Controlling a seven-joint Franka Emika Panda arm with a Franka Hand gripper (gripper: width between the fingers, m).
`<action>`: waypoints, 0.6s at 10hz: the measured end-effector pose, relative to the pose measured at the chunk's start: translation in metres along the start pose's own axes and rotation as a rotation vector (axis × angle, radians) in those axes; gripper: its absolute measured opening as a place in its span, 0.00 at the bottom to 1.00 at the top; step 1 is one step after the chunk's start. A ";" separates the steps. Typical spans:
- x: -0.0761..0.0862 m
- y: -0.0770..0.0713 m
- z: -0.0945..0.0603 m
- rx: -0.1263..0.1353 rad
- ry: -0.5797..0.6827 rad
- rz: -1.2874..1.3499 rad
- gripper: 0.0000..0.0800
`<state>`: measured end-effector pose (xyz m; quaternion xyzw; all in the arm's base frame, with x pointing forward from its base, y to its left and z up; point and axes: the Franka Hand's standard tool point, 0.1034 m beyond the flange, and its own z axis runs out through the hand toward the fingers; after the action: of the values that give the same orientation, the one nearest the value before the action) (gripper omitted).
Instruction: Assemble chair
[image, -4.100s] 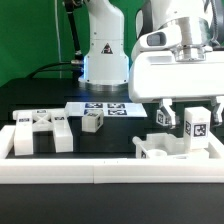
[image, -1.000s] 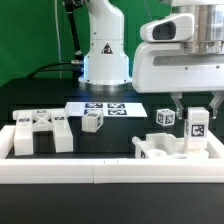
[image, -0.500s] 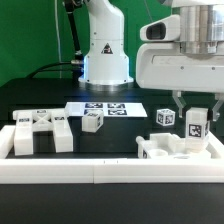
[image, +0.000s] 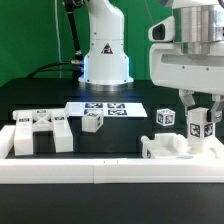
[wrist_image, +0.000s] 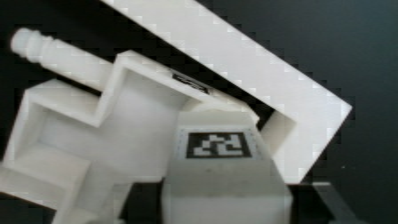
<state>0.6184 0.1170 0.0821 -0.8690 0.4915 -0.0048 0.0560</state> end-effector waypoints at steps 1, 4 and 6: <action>-0.003 0.000 0.000 -0.005 -0.015 0.102 0.36; -0.005 -0.001 0.000 -0.002 -0.020 0.175 0.37; -0.007 -0.001 0.000 -0.011 -0.026 0.108 0.65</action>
Offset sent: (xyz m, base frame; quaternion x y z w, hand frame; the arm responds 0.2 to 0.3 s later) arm 0.0000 0.0000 0.0000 0.0000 0.0000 0.0650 0.9979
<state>0.6156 0.1229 0.0821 -0.8416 0.5369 0.0122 0.0576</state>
